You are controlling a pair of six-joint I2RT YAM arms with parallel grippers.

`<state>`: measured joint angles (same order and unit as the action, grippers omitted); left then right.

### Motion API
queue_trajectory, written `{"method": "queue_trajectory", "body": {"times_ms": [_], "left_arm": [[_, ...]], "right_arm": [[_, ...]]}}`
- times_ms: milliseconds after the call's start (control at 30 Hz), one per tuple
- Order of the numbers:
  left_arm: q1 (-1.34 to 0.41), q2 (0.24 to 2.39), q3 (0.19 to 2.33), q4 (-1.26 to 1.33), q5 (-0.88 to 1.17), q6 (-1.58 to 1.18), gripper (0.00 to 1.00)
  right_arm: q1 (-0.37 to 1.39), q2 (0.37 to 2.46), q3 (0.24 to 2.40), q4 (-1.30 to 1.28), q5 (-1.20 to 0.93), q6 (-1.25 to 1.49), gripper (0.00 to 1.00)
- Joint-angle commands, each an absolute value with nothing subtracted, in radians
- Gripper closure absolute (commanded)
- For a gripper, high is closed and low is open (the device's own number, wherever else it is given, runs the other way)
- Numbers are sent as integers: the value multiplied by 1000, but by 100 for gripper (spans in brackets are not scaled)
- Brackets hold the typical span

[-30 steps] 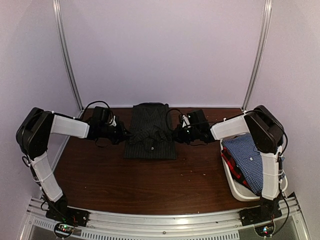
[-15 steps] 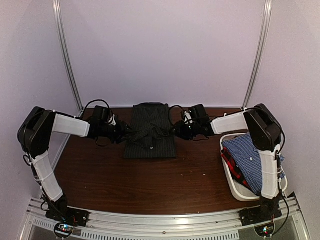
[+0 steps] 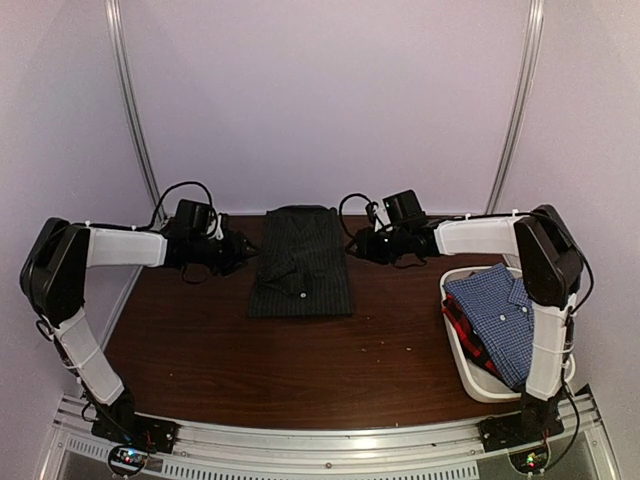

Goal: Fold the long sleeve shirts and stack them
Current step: Fold the rectangle-folded shirt at the center of the board, then smooth out the 2/3-rectangle-folded shirt at the center of the board.

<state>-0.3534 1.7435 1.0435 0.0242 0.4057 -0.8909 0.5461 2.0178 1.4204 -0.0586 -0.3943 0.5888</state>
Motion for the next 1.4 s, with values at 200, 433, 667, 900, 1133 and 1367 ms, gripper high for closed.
{"method": "queue_trajectory", "body": {"times_ms": [200,433,667,900,1133,1367], "left_arm": [[-432,1635,896,-25,343,-839,66],[-453,1687,909,-27,330,-818,81],[-454,1848,1088,-37,372,-780,83],[-437,2028,1355,-83,369,-781,84],[-378,2203,1592,-126,404,-823,83],[-371,2202,1657,-185,391,-799,77]], "right_arm": [[691,2073,1510,-123,-406,498,74],[728,2177,1616,-167,-434,491,83],[736,2165,1599,-160,-422,501,84],[738,2118,1563,-156,-406,504,81],[742,2105,1552,-153,-411,510,81],[743,2152,1633,-176,-401,496,77]]}}
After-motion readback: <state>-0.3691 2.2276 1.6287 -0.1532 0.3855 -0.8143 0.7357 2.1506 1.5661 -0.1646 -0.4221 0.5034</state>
